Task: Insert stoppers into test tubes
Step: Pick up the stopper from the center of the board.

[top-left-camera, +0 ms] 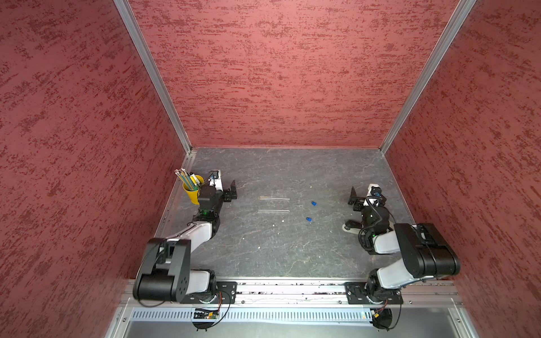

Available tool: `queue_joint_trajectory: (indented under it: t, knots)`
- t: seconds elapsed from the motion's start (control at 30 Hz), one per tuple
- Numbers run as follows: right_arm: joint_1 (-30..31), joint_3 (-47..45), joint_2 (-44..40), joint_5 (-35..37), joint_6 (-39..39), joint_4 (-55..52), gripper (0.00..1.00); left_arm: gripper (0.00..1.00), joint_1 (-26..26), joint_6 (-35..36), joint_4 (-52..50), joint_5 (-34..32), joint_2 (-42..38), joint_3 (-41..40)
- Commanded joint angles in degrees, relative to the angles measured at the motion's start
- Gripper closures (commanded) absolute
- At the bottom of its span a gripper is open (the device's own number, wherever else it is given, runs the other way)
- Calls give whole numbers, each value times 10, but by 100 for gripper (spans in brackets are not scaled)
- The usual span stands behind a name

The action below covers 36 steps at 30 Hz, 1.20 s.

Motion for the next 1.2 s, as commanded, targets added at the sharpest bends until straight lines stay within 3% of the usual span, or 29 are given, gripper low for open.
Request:
queue_joint_trajectory:
  t: [0.0, 0.07, 0.23, 0.43, 0.6, 0.83, 1.17]
  knots:
    - [-3, 61, -88, -15, 21, -155, 1, 1, -38, 35, -158, 12, -66, 38]
    - [0, 106, -139, -44, 30, -294, 1, 1, -67, 42, -229, 8, -91, 62]
    - [26, 126, -216, -89, 36, -396, 1, 0, -132, 68, -336, 12, -120, 102]
    - [74, 158, -238, -112, -51, -533, 1, 0, -190, 68, -394, 14, -119, 115]
    - [101, 166, -237, -184, -132, -575, 2, 1, -242, 105, -388, 14, -113, 92]
    - [127, 228, -174, -266, -231, -697, 2, 0, -254, 115, -334, 24, -110, 58]
    - [154, 286, -107, -239, -270, -796, 13, 1, -255, 128, -338, 50, -94, 55]
